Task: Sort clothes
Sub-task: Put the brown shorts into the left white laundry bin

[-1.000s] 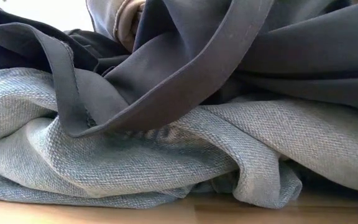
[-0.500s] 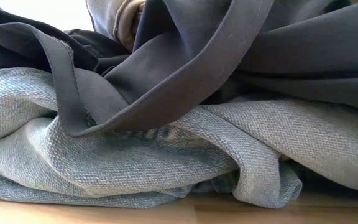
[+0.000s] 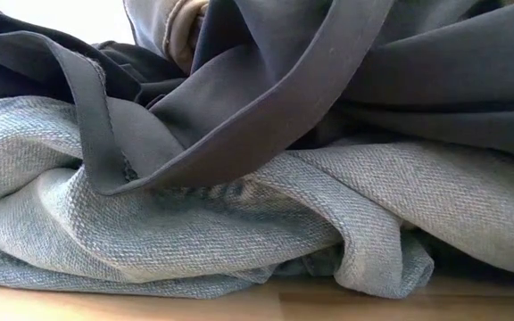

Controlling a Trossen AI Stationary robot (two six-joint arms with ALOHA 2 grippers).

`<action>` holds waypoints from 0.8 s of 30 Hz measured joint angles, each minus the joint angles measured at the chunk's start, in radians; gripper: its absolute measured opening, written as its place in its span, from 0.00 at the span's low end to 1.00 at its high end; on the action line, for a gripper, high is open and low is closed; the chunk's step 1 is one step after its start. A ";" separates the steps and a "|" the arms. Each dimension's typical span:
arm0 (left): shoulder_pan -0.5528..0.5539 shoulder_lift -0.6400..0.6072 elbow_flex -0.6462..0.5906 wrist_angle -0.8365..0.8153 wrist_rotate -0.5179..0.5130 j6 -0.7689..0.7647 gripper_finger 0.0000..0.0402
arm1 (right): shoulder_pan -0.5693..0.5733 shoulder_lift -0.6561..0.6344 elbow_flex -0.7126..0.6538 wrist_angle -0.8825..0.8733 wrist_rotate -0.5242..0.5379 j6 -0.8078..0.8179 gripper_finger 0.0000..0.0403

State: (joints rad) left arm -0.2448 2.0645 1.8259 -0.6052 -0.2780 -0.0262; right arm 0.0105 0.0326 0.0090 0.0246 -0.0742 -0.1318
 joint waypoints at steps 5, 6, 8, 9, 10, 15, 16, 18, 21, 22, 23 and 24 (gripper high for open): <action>0.004 0.084 0.021 -0.091 0.045 -0.044 0.64 | 0.000 0.000 0.000 0.000 0.000 0.000 0.00; -0.003 0.097 0.023 -0.105 0.027 -0.042 0.62 | 0.000 0.000 0.000 0.000 -0.001 0.000 0.00; -0.022 0.122 0.023 -0.129 -0.043 -0.021 0.56 | 0.000 0.000 0.000 0.000 -0.001 0.000 0.00; -0.029 0.129 0.023 -0.139 -0.080 -0.007 0.52 | 0.000 0.000 0.000 0.000 -0.001 0.000 0.00; -0.036 0.134 0.023 -0.147 -0.111 0.008 0.48 | 0.000 0.000 0.000 0.000 -0.001 0.000 0.00; -0.045 0.134 0.020 -0.161 -0.103 0.039 0.15 | 0.000 0.000 0.000 0.000 -0.001 0.000 0.00; -0.044 0.125 0.018 -0.163 -0.092 0.038 0.09 | 0.000 0.000 0.000 0.000 -0.001 0.000 0.00; -0.043 0.100 0.023 -0.167 -0.080 0.029 0.05 | 0.000 0.000 0.000 0.000 -0.001 0.000 0.00; -0.054 0.055 0.055 -0.201 -0.128 0.032 0.06 | 0.000 0.000 0.000 0.000 -0.001 0.000 0.00; -0.058 0.034 0.073 -0.210 -0.149 0.043 0.06 | 0.000 0.000 0.000 0.000 -0.001 0.000 0.00; -0.063 0.009 0.093 -0.209 -0.173 0.056 0.04 | 0.000 0.000 0.000 0.000 -0.001 0.000 0.00; -0.069 -0.019 0.111 -0.202 -0.197 0.067 0.03 | 0.000 0.000 0.000 0.000 -0.001 0.000 0.00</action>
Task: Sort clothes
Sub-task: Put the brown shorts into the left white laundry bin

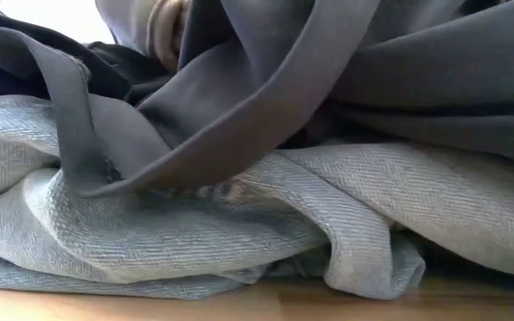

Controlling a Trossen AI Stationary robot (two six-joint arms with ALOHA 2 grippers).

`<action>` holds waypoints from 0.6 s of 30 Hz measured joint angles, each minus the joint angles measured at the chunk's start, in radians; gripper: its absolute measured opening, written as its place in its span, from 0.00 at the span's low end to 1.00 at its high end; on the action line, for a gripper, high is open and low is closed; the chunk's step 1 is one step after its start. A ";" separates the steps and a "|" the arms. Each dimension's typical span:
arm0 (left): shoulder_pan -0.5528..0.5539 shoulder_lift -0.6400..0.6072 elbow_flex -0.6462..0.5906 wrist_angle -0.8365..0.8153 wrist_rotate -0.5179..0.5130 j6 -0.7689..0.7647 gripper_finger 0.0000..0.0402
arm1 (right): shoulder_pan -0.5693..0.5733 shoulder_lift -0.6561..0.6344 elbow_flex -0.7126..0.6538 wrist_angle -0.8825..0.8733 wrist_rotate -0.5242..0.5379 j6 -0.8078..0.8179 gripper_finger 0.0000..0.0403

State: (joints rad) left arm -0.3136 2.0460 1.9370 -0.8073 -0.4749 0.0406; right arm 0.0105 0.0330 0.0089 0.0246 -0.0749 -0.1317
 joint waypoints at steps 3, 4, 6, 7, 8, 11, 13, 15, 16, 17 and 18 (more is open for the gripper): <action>-0.016 -0.087 0.057 0.016 -0.085 0.044 0.03 | 0.000 0.000 0.000 0.000 0.000 0.000 0.00; -0.018 -0.115 0.072 0.029 -0.113 0.063 0.03 | 0.000 0.000 0.000 0.000 0.001 0.000 0.00; -0.025 -0.170 0.091 0.058 -0.165 0.106 0.03 | 0.000 0.000 0.000 0.000 0.001 0.000 0.00; -0.026 -0.200 0.102 0.080 -0.188 0.131 0.03 | 0.000 0.000 0.000 0.000 0.001 0.000 0.00; -0.028 -0.229 0.109 0.107 -0.219 0.161 0.03 | 0.000 0.000 0.000 0.000 0.001 0.000 0.00; -0.035 -0.314 0.126 0.231 -0.346 0.309 0.03 | 0.000 0.000 0.000 0.000 0.001 0.000 0.00; -0.034 -0.360 0.132 0.349 -0.448 0.467 0.03 | 0.000 0.000 0.000 0.000 0.001 0.000 0.00; -0.025 -0.392 0.132 0.476 -0.542 0.653 0.03 | 0.000 0.000 0.000 0.000 0.001 0.000 0.00; -0.019 -0.405 0.132 0.545 -0.573 0.743 0.03 | 0.000 0.000 0.000 0.000 0.001 0.000 0.00; -0.012 -0.416 0.131 0.605 -0.596 0.830 0.03 | 0.000 0.000 0.000 0.000 0.001 0.000 0.00; -0.005 -0.428 0.131 0.654 -0.613 0.908 0.03 | 0.000 0.000 0.000 0.000 0.001 0.000 0.00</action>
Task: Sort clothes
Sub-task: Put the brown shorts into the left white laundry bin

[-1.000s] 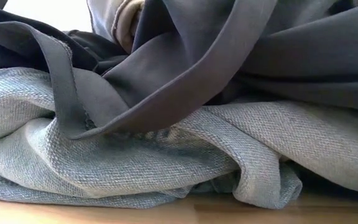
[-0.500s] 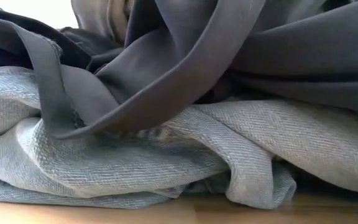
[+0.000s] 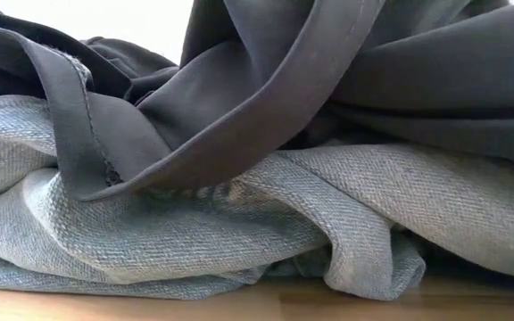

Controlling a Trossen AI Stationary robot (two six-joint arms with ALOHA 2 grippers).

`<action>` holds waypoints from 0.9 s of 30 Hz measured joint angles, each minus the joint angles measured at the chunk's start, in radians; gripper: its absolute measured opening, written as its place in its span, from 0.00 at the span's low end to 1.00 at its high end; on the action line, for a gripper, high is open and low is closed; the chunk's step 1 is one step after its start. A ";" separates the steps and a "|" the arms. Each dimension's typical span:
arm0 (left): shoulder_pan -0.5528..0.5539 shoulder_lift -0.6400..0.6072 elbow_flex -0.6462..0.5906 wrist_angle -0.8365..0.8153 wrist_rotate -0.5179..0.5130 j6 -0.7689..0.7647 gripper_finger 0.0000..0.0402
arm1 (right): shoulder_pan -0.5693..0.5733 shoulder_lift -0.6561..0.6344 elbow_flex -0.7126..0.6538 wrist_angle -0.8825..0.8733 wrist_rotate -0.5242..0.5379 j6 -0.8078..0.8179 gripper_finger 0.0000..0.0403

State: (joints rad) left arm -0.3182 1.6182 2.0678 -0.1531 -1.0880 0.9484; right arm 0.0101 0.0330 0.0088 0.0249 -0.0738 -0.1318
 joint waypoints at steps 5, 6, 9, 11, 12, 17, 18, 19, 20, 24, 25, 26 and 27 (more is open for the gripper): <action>0.073 -0.050 0.001 0.100 -0.121 0.260 0.03 | 0.000 0.000 0.000 0.000 0.000 0.000 0.00; 0.093 -0.056 0.001 0.087 -0.160 0.280 0.03 | 0.000 0.000 0.000 0.000 0.000 0.000 0.00; 0.147 -0.065 0.001 -0.038 -0.250 0.275 0.03 | 0.000 0.000 0.000 0.000 0.000 0.000 0.00; 0.172 -0.069 0.000 -0.166 -0.277 0.206 0.03 | 0.000 0.000 0.000 0.000 0.000 0.000 0.00; 0.184 -0.069 0.000 -0.231 -0.297 0.165 0.03 | 0.000 0.000 0.000 0.000 0.000 0.000 0.00; 0.249 -0.069 0.000 -0.636 -0.319 -0.137 0.03 | 0.000 0.000 0.000 0.000 0.000 0.000 0.00; 0.262 -0.067 0.000 -0.714 -0.293 -0.222 0.03 | 0.000 0.000 0.000 0.000 0.000 0.000 0.00; 0.276 -0.067 0.000 -0.787 -0.256 -0.310 0.03 | 0.000 0.000 0.000 0.000 0.000 0.000 0.00; 0.292 -0.067 0.000 -0.858 -0.212 -0.397 0.03 | 0.000 0.000 0.000 0.000 0.000 0.000 0.00; 0.379 -0.066 -0.001 -1.108 0.056 -0.724 0.03 | 0.000 0.000 0.000 0.000 0.000 0.000 0.00; 0.405 -0.061 -0.005 -1.149 0.121 -0.783 0.03 | 0.000 0.000 0.000 0.000 0.000 0.000 0.00; 0.433 -0.060 -0.012 -1.184 0.177 -0.833 0.03 | 0.000 0.000 0.000 0.000 -0.001 0.000 0.00; 0.461 -0.059 -0.023 -1.219 0.226 -0.874 0.03 | 0.000 0.000 0.000 0.000 -0.001 0.000 0.00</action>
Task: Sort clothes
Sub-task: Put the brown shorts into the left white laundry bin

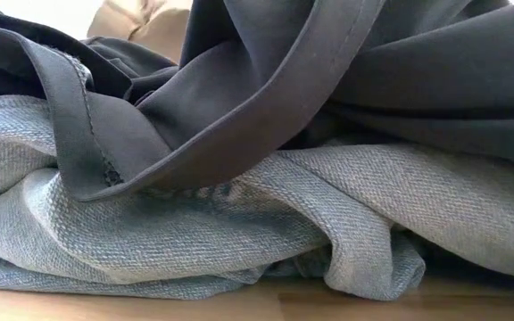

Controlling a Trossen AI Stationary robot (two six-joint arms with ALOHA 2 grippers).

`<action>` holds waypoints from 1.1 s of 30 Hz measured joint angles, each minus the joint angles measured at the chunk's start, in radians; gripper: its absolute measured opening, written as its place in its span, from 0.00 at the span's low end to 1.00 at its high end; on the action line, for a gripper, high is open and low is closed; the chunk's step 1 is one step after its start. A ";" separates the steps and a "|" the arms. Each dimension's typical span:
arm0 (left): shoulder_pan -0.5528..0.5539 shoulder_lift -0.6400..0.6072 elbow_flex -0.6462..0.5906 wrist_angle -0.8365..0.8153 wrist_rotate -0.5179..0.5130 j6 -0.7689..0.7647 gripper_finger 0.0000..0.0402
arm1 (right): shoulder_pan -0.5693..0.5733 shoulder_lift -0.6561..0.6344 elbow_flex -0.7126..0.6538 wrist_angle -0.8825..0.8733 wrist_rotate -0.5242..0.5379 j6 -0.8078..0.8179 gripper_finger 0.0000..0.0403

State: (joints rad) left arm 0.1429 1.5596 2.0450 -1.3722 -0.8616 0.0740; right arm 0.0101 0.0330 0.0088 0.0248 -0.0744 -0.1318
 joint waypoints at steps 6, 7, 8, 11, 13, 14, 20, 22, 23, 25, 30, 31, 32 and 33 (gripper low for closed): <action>0.162 0.000 -0.126 -0.043 0.223 -0.118 0.03 | 0.000 0.000 0.000 0.000 0.000 0.000 0.00; 0.189 0.000 -0.155 -0.032 0.250 -0.118 0.03 | 0.000 0.000 0.000 0.000 0.000 0.000 0.00; 0.214 0.000 -0.186 -0.013 0.268 -0.116 0.03 | 0.000 0.000 0.000 0.000 0.000 0.000 0.00; 0.282 0.001 -0.287 0.074 0.297 -0.094 0.03 | 0.000 0.000 0.000 0.000 0.000 0.000 0.00; 0.324 0.003 -0.353 0.134 0.304 -0.076 0.03 | 0.000 0.000 0.000 0.000 0.000 0.000 0.00; 0.343 0.003 -0.390 0.178 0.303 -0.063 0.03 | 0.000 0.000 0.000 0.000 0.000 0.000 0.00; 0.442 0.003 -0.576 0.407 0.352 -0.004 0.04 | 0.000 0.000 0.000 0.000 0.000 0.000 0.00; 0.467 0.003 -0.633 0.472 0.404 0.014 0.04 | 0.000 0.000 0.000 0.000 0.000 0.000 0.00; 0.478 0.003 -0.661 0.499 0.424 0.015 0.04 | 0.000 0.000 0.000 0.000 0.000 0.000 0.00; 0.497 0.003 -0.713 0.561 0.452 0.017 0.04 | 0.000 0.000 0.000 0.000 0.000 0.000 0.00; 0.523 0.003 -0.828 0.653 0.511 0.037 0.04 | 0.000 0.000 0.000 0.000 0.000 0.000 0.00; 0.526 0.002 -0.847 0.667 0.516 0.043 0.04 | 0.000 0.000 0.000 0.000 0.000 0.000 0.00; 0.527 0.002 -0.864 0.678 0.517 0.044 0.04 | 0.000 0.000 0.000 0.000 0.000 0.000 0.00; 0.527 0.002 -0.882 0.685 0.517 0.044 0.04 | 0.000 0.000 0.000 0.000 0.000 0.000 0.00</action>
State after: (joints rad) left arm 0.6701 1.5618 1.1628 -0.6875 -0.3450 0.1178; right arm 0.0101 0.0332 0.0087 0.0246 -0.0746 -0.1318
